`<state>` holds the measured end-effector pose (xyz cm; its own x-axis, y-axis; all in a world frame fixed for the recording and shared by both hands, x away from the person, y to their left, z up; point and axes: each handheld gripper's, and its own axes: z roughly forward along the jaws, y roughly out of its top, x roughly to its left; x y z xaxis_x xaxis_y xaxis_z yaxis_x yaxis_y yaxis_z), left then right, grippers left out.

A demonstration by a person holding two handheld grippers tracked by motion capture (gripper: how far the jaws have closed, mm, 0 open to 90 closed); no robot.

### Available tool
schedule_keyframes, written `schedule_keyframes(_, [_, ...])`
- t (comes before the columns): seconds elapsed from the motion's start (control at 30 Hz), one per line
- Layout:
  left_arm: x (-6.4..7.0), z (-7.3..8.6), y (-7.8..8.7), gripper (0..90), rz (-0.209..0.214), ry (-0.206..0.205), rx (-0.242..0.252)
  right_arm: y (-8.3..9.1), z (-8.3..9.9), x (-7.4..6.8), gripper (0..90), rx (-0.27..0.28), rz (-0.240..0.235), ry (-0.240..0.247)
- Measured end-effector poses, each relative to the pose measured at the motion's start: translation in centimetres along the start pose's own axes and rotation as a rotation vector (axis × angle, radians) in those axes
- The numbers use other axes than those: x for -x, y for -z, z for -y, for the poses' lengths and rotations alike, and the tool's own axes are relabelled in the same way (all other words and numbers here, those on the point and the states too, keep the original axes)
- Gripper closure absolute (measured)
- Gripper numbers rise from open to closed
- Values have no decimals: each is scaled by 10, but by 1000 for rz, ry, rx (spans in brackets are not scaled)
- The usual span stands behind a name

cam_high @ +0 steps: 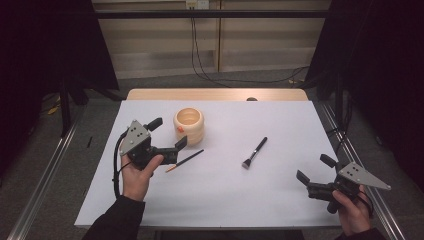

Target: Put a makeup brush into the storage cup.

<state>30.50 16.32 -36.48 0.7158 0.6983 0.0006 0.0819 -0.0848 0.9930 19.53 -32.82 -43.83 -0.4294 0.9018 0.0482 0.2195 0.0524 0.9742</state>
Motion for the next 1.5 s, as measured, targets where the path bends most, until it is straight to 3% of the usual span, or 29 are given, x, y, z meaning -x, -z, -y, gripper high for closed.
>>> schedule_keyframes(0.07, [-3, -2, -9, 34, 20, 4, -34, 0, 0, 0, 0, -1, -2, 0])
schedule_keyframes(0.13, [-4, -3, -12, 38, 13, -2, -47, 0, 0, 1, 0, -4, 1, -1])
schedule_keyframes(0.23, [-11, -5, -27, 37, 14, -6, -52, -1, 0, 1, 0, -3, -2, -2])
schedule_keyframes(0.37, [-15, -10, -34, 31, 13, -2, -38, 0, 0, 0, 0, -7, -3, -5])
schedule_keyframes(0.57, [-19, -14, -40, 21, -3, 12, -45, -1, 0, 0, 0, -2, 0, -4])
schedule_keyframes(0.7, [-25, -11, -42, 19, 2, 28, -103, 1, 1, 1, 0, -7, -1, -3])
schedule_keyframes(0.83, [-28, -10, -43, 17, 8, 42, -121, 1, 1, 1, 0, -6, 2, -5])
schedule_keyframes(1.17, [-29, -13, -51, 25, 26, -1, -183, 0, 1, 2, 0, -5, 3, -3])
schedule_keyframes(1.27, [-29, -14, -55, 25, 51, -26, -243, 0, 1, 2, 0, -6, 3, -5])
schedule_keyframes(1.5, [-31, -12, -58, 34, 67, -53, -369, 0, 1, 1, 0, -7, -1, -2])
